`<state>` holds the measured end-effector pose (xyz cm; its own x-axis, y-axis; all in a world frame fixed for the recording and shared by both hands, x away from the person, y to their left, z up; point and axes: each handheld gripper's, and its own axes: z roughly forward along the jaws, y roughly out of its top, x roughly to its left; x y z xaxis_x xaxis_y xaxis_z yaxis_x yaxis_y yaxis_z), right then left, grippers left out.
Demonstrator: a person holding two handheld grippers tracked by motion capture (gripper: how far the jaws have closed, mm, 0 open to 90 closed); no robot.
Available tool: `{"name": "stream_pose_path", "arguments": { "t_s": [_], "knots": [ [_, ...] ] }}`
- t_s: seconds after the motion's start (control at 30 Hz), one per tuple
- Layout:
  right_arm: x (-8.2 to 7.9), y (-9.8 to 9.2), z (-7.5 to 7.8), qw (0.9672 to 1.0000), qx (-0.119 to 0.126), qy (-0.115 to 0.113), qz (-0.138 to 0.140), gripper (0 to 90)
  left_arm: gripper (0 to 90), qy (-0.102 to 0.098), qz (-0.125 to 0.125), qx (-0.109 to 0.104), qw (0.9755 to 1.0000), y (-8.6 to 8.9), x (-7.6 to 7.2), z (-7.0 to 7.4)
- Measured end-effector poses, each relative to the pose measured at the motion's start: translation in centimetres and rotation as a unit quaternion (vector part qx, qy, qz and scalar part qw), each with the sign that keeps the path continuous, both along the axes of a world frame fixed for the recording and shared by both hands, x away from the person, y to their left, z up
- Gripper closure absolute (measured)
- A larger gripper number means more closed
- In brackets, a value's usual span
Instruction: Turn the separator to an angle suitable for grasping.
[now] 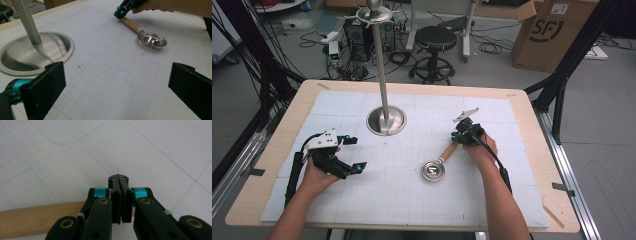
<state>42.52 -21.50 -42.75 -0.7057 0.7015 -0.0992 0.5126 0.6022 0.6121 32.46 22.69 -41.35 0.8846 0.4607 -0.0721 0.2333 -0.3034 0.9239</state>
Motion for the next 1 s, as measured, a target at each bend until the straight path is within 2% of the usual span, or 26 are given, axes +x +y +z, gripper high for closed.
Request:
{"name": "stream_pose_path", "arguments": {
  "t_s": [0.37, 0.67, 0.77, 0.93, 0.97, 1.0],
  "knots": [
    [-2.0, -2.8, -0.3, 0.9997, 0.019, 0.005, -0.013, 89.3, 1.8, 0.001, -0.004, 0.002, 1.0, -0.2, -0.1, 0.0],
    [-3.2, -3.1, 0.3, 0.9998, 0.016, 0.004, -0.006, 89.3, 1.8, 0.0, -0.006, 0.001, 1.0, -0.3, -0.1, 0.1],
    [-3.4, -3.1, 0.1, 0.9999, 0.013, 0.005, -0.001, 89.2, 1.8, -0.001, -0.007, 0.003, 1.0, -0.3, -0.1, 0.1],
    [-3.5, -3.5, -0.4, 0.9998, 0.013, 0.012, -0.008, 89.3, 1.8, -0.001, -0.007, -0.001, 1.0, -0.2, -0.1, 0.1],
    [-3.6, -3.9, -0.6, 0.9996, 0.023, 0.012, -0.011, 89.3, 1.8, -0.001, -0.006, 0.0, 1.0, -0.2, -0.1, 0.1],
    [-3.6, -3.9, -0.6, 0.9996, 0.023, 0.012, -0.011, 89.3, 1.8, -0.002, -0.006, 0.0, 1.0, -0.2, -0.1, 0.1]
  ]
}}
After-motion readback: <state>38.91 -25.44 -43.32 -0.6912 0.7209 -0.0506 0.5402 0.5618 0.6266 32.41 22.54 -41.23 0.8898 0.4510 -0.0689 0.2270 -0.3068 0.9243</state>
